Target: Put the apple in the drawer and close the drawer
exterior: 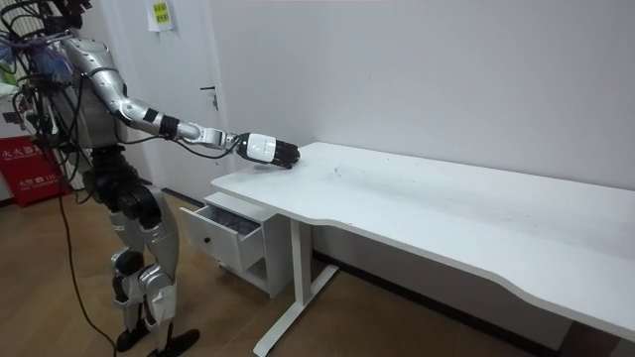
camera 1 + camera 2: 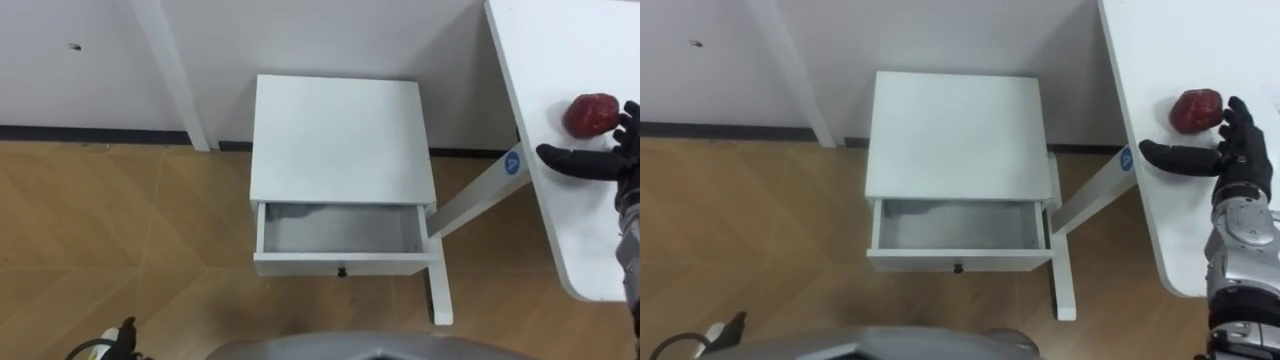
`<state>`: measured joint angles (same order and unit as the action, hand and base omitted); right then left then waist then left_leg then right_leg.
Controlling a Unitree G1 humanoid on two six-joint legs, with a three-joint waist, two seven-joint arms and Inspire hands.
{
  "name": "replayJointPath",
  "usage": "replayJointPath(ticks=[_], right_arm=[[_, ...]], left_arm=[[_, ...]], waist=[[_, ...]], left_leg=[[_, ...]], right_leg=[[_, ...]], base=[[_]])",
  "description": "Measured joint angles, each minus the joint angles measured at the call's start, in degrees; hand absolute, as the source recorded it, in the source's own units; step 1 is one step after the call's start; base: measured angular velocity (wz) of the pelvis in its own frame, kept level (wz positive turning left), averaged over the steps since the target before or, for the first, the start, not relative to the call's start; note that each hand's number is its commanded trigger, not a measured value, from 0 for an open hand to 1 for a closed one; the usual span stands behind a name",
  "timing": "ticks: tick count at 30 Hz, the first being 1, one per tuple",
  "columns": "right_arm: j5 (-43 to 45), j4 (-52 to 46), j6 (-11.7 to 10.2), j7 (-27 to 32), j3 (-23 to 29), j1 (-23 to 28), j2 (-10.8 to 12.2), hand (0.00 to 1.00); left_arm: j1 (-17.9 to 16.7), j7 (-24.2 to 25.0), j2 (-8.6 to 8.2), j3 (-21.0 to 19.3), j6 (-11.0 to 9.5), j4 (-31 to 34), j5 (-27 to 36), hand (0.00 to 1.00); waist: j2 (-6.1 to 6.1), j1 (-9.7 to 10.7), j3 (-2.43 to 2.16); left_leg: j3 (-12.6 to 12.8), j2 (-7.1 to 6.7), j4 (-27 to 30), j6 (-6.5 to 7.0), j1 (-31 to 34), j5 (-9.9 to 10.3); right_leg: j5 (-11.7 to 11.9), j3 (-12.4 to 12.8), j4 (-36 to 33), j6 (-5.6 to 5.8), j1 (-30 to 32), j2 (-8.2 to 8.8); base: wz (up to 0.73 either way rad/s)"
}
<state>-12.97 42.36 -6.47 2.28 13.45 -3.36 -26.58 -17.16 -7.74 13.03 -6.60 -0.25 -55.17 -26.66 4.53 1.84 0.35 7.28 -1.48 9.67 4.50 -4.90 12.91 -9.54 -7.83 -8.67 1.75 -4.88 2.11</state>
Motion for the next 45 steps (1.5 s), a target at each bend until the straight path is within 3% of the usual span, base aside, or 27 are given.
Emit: replayJointPath(ticks=[3,4,7,9,21,45], right_arm=[[0.09,0.35,-0.21,-0.01,0.00,-0.01,-0.01,0.01],[0.09,0.79,-0.49,-0.08,0.00,-0.01,-0.01,0.09],[0.09,1.86,-1.17,-0.60,0.02,-0.15,-0.03,0.07],[0.13,1.93,-1.19,-0.60,0.03,-0.15,-0.05,0.00],[1.10,8.63,-3.95,-1.14,0.25,-2.41,-1.06,0.00],[4.29,12.47,-4.41,0.69,0.22,-4.81,-1.20,0.00]], left_arm=[[-0.03,-0.05,0.14,0.01,-0.16,-0.11,0.00,0.00],[-0.04,-0.11,0.18,0.01,-0.17,-0.25,0.00,0.00],[-0.07,-0.29,0.25,0.00,-0.40,-0.34,-0.03,0.00],[-0.12,-0.35,0.26,0.00,-0.57,-0.36,-0.08,0.00],[0.14,-0.57,1.19,0.02,-2.50,-2.32,0.03,0.00],[-0.18,-0.46,1.47,0.01,-2.64,-2.28,-0.41,0.00]], waist=[[-0.05,-0.07,0.04],[-0.05,-0.12,0.06],[0.01,-0.14,0.07],[0.04,-0.15,0.07],[0.69,-0.18,0.03],[0.74,-0.63,0.02]], left_leg=[[-0.13,0.00,-0.03,0.00,-0.50,0.00],[-0.13,0.00,-0.04,0.00,-0.74,0.00],[-0.25,-0.01,-0.10,0.00,-0.83,0.00],[-0.31,-0.02,-0.10,0.00,-0.84,0.00],[-1.06,-0.16,-0.06,0.00,-0.80,0.00],[-1.95,-0.25,-0.05,0.00,-0.72,0.00]], right_leg=[[0.00,-0.08,0.02,0.00,-0.27,-0.01],[0.00,-0.09,0.02,0.00,-0.55,-0.01],[0.00,-0.19,0.02,0.00,-0.88,0.00],[0.00,-0.21,0.00,0.00,-0.90,0.00],[0.00,-0.86,-0.02,-0.01,-1.11,0.12],[0.00,-1.81,0.00,0.00,-1.43,0.18]], base=[[0.00],[0.00],[0.00],[0.00],[0.02],[0.01]])
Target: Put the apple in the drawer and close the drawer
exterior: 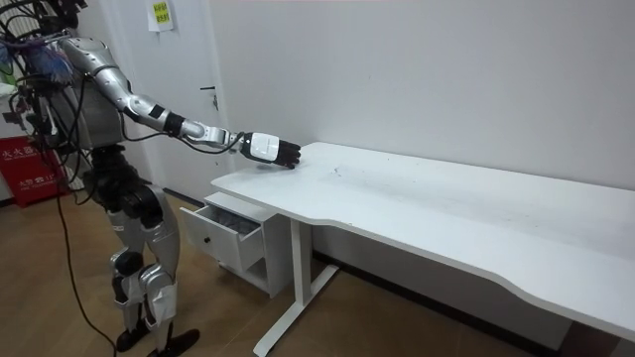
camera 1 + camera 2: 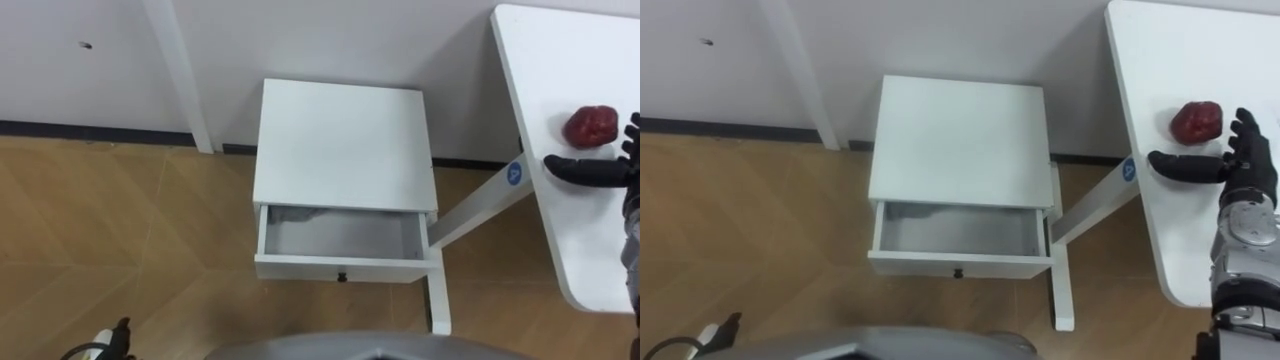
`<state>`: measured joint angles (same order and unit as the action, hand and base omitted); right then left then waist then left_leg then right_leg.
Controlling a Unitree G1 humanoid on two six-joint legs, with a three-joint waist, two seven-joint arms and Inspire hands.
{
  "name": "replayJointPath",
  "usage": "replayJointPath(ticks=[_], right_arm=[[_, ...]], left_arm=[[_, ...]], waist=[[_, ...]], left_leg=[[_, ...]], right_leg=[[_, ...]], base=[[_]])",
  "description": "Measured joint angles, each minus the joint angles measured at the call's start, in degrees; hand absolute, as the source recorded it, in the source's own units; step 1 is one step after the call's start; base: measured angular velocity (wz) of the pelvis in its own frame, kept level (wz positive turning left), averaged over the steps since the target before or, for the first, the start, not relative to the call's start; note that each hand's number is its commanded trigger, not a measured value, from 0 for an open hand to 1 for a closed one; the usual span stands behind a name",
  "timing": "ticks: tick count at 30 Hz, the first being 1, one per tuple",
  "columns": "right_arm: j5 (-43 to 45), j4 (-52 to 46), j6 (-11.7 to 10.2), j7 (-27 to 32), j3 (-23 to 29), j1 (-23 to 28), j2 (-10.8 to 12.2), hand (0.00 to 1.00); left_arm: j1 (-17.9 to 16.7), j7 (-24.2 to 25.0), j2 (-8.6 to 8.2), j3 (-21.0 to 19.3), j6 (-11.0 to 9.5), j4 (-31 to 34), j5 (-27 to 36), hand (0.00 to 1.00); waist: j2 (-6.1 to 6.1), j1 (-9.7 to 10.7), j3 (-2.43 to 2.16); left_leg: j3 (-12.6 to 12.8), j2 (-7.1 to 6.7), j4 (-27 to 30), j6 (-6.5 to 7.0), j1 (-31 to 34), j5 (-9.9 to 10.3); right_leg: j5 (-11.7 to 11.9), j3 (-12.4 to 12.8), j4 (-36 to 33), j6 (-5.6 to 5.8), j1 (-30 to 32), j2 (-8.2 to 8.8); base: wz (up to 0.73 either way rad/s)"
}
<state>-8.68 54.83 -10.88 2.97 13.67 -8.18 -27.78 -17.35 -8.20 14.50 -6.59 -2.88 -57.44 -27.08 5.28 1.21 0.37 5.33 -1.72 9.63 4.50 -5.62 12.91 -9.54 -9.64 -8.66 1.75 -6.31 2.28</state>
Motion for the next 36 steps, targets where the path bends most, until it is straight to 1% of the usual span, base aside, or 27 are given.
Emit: replayJointPath(ticks=[4,9,11,18,19,20,21,25,28,29,33,36], right_arm=[[-0.66,1.08,0.10,0.28,-0.58,-0.20,-0.52,0.00],[-2.36,1.73,0.11,1.93,-1.69,-0.28,-0.65,0.00],[-2.44,1.93,0.31,2.83,-3.09,-0.28,-1.01,0.00],[-2.37,1.92,0.63,4.55,-3.70,-0.28,-1.03,0.00],[-2.36,1.91,0.63,4.74,-3.73,-0.28,-1.03,0.38],[-2.36,1.91,0.63,4.89,-3.79,-0.29,-1.03,0.83],[-2.36,1.91,0.63,5.13,-3.99,-0.29,-1.03,1.00],[-2.34,1.92,0.68,7.03,-4.72,-0.29,-1.05,1.00],[-2.36,2.34,0.82,8.72,-4.75,-0.30,-2.13,1.00],[-2.36,2.37,0.96,8.97,-4.93,-0.30,-2.39,1.00],[-2.22,2.36,0.96,10.22,-5.22,-0.30,-2.47,1.00],[-1.75,2.47,0.97,10.34,-5.59,-0.30,-2.46,1.00]], left_arm=[[-0.74,0.00,0.05,0.00,0.00,0.08,0.05,0.00],[-0.70,-0.18,0.14,0.01,-0.58,0.16,0.40,0.00],[-0.88,-0.39,0.14,0.03,-0.69,0.15,0.40,0.00],[-1.31,-1.37,0.06,0.03,-0.53,0.00,0.40,0.00],[-1.36,-1.38,-0.01,0.02,-0.28,0.00,0.40,0.00],[-1.37,-1.39,-0.03,0.02,-0.20,0.00,0.40,0.00],[-1.37,-1.43,-0.06,0.02,-0.17,0.00,0.40,0.00],[-1.37,-2.25,-0.08,0.08,0.11,-0.07,0.43,0.00],[-1.39,-2.57,-0.08,0.14,0.60,-0.50,0.43,0.00],[-1.40,-2.58,-0.08,0.30,1.07,-0.65,0.43,0.00],[-1.40,-2.58,-0.07,1.04,1.59,-0.73,0.40,0.00],[-1.43,-2.38,-0.07,1.16,1.61,-0.92,0.32,0.00]], waist=[[0.05,-0.70,-0.02],[0.04,-2.30,-0.02],[0.04,-3.02,-0.02],[-0.20,-3.41,0.02],[-0.28,-3.45,0.01],[-0.30,-3.50,0.01],[-0.32,-3.53,0.01],[-0.33,-3.52,-0.03],[-0.36,-3.52,-0.02],[-0.35,-3.53,-0.03],[-0.38,-3.62,-0.04],[-0.40,-4.23,-0.04]], left_leg=[[-0.20,-0.01,0.11,0.00,-0.07,0.00],[-0.21,0.01,0.18,-0.06,-0.03,-0.05],[-0.23,0.02,0.25,-0.09,-0.02,-0.07],[-0.86,0.00,0.41,-0.10,0.06,-0.07],[-0.86,0.00,0.41,-0.10,0.06,-0.07],[-0.86,0.00,0.40,-0.10,0.06,-0.07],[-0.86,0.00,0.38,-0.10,0.07,-0.07],[-1.26,-0.03,0.51,-0.10,0.16,-0.08],[-1.63,-0.03,0.67,-0.11,0.21,-0.08],[-1.79,-0.02,0.72,-0.15,0.25,-0.10],[-2.43,-0.02,1.15,-0.24,0.70,-0.16],[-2.60,-0.01,1.34,-0.34,0.92,-0.22]], right_leg=[[0.00,-0.35,0.02,0.00,-0.16,0.07],[-0.01,-0.65,0.03,0.01,-0.14,0.11],[-0.01,-0.67,0.02,0.01,-0.15,0.11],[-0.01,-1.44,-0.02,0.01,-0.42,0.12],[-0.01,-1.46,-0.02,0.01,-0.42,0.11],[-0.01,-1.44,-0.02,0.01,-0.42,0.11],[-0.01,-1.44,-0.01,0.01,-0.40,0.10],[-0.01,-1.63,-0.02,0.01,-0.50,0.08],[-0.01,-1.75,0.00,0.01,-0.64,0.06],[-0.01,-1.82,0.00,0.01,-0.66,0.04],[-0.01,-2.08,-0.01,0.01,-0.65,0.03],[-0.01,-2.20,-0.01,0.00,-0.64,-0.01]], base=[[0.03],[0.00],[0.00],[0.04],[0.00],[0.00],[0.00],[0.03],[0.06],[0.06],[0.08],[0.02]])
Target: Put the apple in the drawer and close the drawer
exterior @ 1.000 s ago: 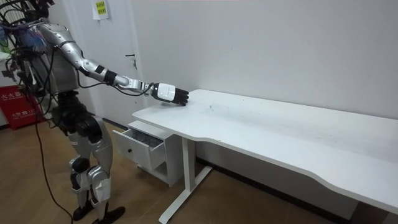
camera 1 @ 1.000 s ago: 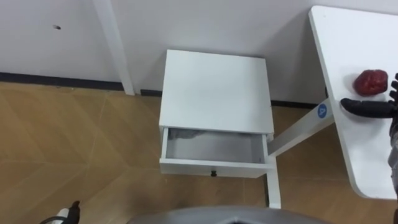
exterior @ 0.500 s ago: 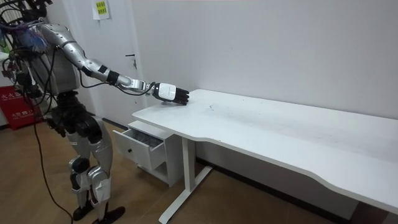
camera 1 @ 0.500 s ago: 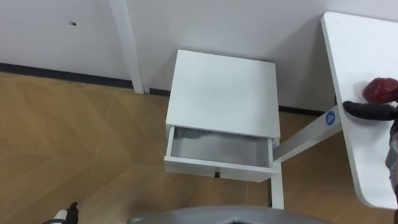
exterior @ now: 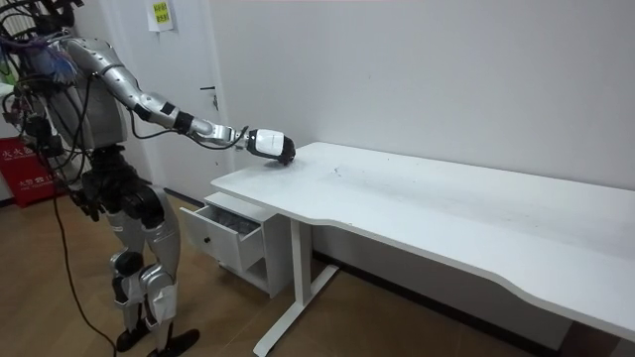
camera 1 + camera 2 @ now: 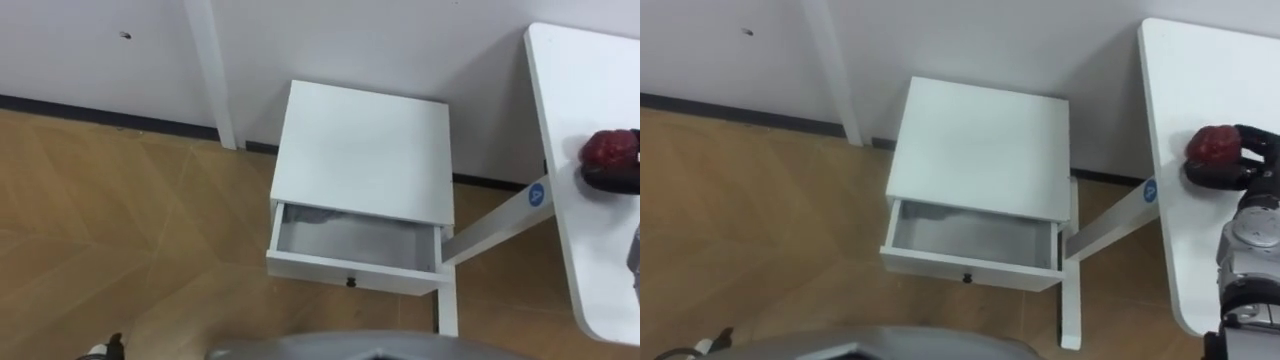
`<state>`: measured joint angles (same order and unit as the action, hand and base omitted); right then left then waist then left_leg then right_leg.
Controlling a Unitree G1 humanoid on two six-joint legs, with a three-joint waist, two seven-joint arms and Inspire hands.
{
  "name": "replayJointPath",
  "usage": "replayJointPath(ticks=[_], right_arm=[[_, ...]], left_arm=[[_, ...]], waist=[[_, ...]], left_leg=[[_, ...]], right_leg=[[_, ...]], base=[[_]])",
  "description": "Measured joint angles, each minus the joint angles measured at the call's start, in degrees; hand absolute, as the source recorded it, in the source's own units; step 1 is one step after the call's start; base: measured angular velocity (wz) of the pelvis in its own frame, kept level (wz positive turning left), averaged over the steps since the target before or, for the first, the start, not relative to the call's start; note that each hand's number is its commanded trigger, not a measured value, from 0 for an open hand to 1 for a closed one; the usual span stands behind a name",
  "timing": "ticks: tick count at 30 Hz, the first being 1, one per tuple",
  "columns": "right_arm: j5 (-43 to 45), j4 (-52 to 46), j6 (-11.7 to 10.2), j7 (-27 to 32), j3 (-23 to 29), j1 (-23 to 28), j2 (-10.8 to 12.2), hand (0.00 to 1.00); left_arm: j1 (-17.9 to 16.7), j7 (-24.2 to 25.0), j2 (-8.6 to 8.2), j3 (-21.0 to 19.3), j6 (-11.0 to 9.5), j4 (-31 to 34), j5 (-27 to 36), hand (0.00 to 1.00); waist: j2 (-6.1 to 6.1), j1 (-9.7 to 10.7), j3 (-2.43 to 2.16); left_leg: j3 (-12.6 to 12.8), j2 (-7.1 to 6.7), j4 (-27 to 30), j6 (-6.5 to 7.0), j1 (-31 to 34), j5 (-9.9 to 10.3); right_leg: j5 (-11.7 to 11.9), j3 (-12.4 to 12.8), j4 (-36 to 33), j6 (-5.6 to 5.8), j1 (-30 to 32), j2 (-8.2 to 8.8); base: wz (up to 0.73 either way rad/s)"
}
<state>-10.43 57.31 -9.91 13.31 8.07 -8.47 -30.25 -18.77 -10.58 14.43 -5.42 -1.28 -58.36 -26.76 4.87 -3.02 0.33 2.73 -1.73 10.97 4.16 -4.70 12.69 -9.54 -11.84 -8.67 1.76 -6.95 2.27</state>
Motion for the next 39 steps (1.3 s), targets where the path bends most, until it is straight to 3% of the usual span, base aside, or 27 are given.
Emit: replayJointPath(ticks=[20,24,27,29,39], right_arm=[[3.28,-4.33,0.06,-0.96,-2.76,0.00,0.27,1.00],[4.72,-8.98,0.06,-1.11,-6.79,0.02,0.30,1.00],[7.49,-13.34,0.02,-3.18,-10.09,0.75,0.96,1.00],[10.84,-18.42,0.01,-4.79,-10.99,2.22,2.77,1.00],[17.19,-27.72,0.18,-10.24,-16.68,4.41,6.35,1.00]], left_arm=[[-0.63,1.37,0.00,0.17,-0.03,0.06,-0.17,0.00],[0.45,2.33,0.02,1.18,0.03,0.06,0.19,0.00],[1.81,2.49,-0.06,1.40,-0.07,0.18,0.19,0.00],[2.02,2.40,-0.04,2.35,-0.81,0.74,0.20,0.00],[3.53,2.88,-0.40,5.78,-0.28,0.97,0.24,0.00]], waist=[[-0.17,-0.51,-0.16],[-0.87,-0.92,-0.15],[-1.34,-1.68,0.00],[-1.65,-1.96,-0.04],[-1.40,-2.25,-0.08]], left_leg=[[-1.04,-0.13,0.50,-0.04,0.47,-0.03],[-0.72,-0.13,0.58,-0.04,0.28,-0.03],[-0.35,-0.09,0.55,-0.04,0.01,-0.03],[-0.26,-0.09,0.44,-0.04,0.02,-0.03],[-0.15,-0.07,-0.08,-0.03,0.31,-0.03]], right_leg=[[0.00,-1.35,-0.18,-0.01,-0.13,0.17],[0.00,-0.97,-0.07,-0.01,-0.23,0.18],[0.00,-0.95,0.00,-0.01,-0.35,0.20],[0.00,-0.82,-0.01,0.00,-0.37,0.22],[0.00,-0.54,-0.04,-0.01,0.24,0.22]], base=[[0.03],[-0.04],[-0.04],[0.00],[-0.01]])
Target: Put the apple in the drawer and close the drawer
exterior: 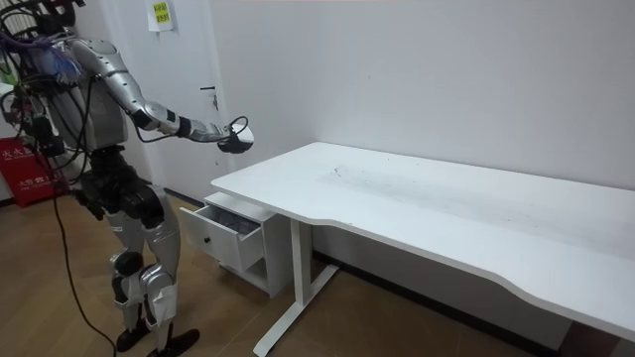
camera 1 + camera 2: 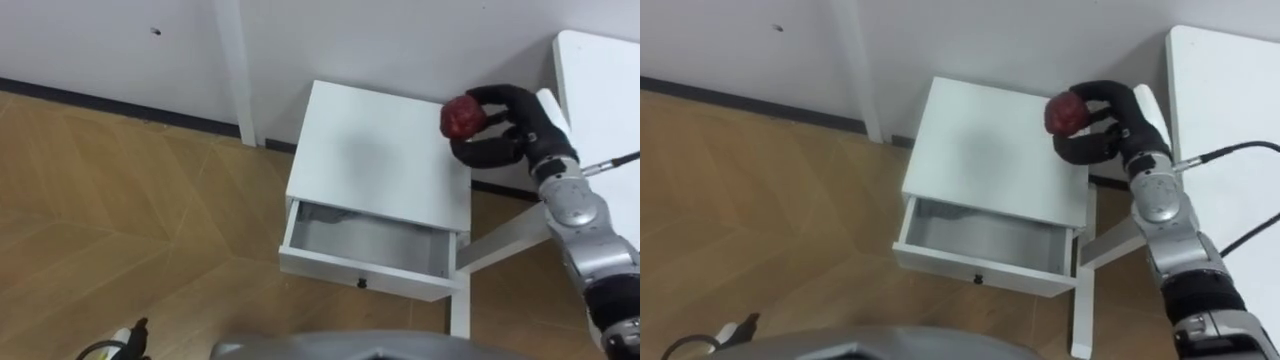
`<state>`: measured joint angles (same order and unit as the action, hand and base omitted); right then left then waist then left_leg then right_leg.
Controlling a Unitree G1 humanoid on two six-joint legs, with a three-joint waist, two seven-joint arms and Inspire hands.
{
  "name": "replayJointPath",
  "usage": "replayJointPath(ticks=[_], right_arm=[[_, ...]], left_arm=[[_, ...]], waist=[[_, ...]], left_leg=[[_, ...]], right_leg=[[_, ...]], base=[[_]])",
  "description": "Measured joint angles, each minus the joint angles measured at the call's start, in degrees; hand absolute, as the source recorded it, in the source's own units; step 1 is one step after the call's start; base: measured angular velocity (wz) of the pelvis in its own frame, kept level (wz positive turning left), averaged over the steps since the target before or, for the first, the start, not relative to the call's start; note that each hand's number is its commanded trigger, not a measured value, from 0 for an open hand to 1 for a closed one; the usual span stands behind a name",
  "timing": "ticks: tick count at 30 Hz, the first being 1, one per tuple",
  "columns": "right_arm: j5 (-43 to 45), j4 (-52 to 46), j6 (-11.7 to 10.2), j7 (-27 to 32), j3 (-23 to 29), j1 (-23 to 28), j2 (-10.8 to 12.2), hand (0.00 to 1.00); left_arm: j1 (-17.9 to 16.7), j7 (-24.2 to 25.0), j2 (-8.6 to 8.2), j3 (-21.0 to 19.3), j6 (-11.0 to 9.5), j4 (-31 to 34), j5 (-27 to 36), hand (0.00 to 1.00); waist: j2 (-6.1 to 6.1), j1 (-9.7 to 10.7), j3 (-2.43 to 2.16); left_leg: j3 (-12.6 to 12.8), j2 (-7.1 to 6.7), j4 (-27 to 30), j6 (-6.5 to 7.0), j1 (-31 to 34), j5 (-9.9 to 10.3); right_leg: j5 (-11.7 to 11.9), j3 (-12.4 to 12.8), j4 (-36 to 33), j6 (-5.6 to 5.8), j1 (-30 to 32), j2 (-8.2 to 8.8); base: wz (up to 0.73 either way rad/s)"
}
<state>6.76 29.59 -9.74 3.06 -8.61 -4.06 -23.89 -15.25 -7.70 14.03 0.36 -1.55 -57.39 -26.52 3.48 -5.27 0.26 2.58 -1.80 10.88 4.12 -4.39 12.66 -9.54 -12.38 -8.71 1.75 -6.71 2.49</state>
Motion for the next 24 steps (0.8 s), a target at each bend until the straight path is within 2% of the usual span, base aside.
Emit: replayJointPath(ticks=[7,10,15,20,21,22,24], right_arm=[[6.14,-2.18,0.65,-3.13,-3.76,1.98,3.45,1.00],[7.62,-2.24,1.05,-4.16,-3.85,2.13,4.60,1.00],[9.78,-2.32,1.07,-5.41,-3.92,3.01,5.03,1.00],[11.55,-1.84,1.08,-5.81,-5.80,3.11,5.86,1.00],[12.04,-1.46,1.12,-6.35,-6.06,3.20,6.28,0.19],[12.44,-1.43,1.12,-6.90,-6.06,3.39,6.76,0.00],[12.86,-0.86,1.08,-7.19,-6.24,3.52,7.18,0.00]], left_arm=[[0.70,-0.02,-0.66,0.49,0.05,-0.10,-0.15,0.00],[0.68,-0.04,-0.81,0.63,0.38,-0.09,-0.25,0.00],[0.55,-0.02,-0.83,0.64,0.51,-0.03,-0.28,0.00],[2.00,-0.03,-0.89,1.99,0.56,0.10,-0.50,0.00],[2.25,-0.08,-0.90,2.30,0.53,0.09,-0.50,0.00],[2.42,-0.15,-0.91,2.51,0.49,0.09,-0.50,0.00],[2.78,-0.25,-0.91,2.85,0.41,0.05,-0.49,0.00]], waist=[[-0.73,0.11,-0.16],[-0.98,0.26,-0.20],[-1.09,0.18,-0.16],[-1.49,0.28,0.03],[-1.53,0.26,0.00],[-1.55,0.27,0.00],[-1.54,0.27,-0.01]], left_leg=[[-0.34,-0.03,0.50,-0.01,1.09,0.00],[-0.45,-0.07,0.57,0.00,2.19,-0.01],[-0.99,-0.12,0.88,0.00,2.84,0.00],[-0.95,-0.15,0.94,0.00,2.92,0.00],[-0.94,-0.15,0.94,0.00,2.91,-0.01],[-0.91,-0.15,0.94,0.00,2.90,-0.01],[-0.86,-0.16,0.94,0.00,2.86,0.00]], right_leg=[[0.00,0.04,0.10,0.00,0.71,-0.04],[0.00,-0.24,0.09,0.00,1.69,0.02],[0.00,-0.38,0.10,0.00,1.94,0.01],[0.00,-0.38,0.07,0.00,2.04,0.06],[0.00,-0.37,0.06,0.00,2.03,0.06],[0.00,-0.35,0.06,0.00,2.03,0.07],[0.00,-0.35,0.05,0.00,2.03,0.07]], base=[[0.02],[0.00],[0.05],[0.00],[0.00],[0.00],[0.00]])
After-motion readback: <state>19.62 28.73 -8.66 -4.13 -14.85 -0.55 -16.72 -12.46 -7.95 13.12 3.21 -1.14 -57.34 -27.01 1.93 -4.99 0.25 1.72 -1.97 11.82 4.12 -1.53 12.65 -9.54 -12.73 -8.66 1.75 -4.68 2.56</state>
